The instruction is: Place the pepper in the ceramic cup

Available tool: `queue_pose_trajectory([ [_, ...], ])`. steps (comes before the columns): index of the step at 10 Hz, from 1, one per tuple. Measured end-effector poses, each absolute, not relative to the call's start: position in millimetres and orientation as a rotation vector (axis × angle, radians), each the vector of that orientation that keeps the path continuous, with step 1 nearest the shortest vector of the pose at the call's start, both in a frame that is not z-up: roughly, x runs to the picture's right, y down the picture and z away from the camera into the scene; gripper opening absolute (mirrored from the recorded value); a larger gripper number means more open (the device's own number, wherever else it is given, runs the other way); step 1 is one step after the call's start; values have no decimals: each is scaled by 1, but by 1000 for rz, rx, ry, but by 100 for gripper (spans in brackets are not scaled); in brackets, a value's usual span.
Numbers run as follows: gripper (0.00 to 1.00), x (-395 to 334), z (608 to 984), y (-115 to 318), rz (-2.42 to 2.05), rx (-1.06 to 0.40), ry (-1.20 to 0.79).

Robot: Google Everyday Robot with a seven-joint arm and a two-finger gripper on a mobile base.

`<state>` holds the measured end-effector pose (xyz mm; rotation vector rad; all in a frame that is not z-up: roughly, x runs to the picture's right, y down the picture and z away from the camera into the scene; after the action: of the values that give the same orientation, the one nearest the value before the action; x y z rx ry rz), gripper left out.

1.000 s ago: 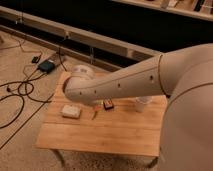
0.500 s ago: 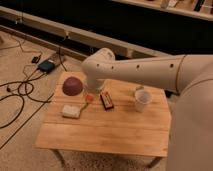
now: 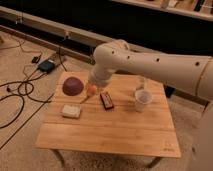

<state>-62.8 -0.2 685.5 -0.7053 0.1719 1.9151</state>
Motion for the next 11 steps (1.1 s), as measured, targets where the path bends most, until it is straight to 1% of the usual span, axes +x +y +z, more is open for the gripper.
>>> queue_pose_trajectory([
  [1, 0, -69, 679, -7, 1966, -731, 107],
  [2, 0, -76, 674, -17, 2050, -782, -4],
  [4, 0, -69, 679, -20, 2183, -840, -144],
  [7, 0, -53, 688, -4, 2347, -903, -298],
  [11, 0, -52, 680, 14, 2407, -915, -431],
])
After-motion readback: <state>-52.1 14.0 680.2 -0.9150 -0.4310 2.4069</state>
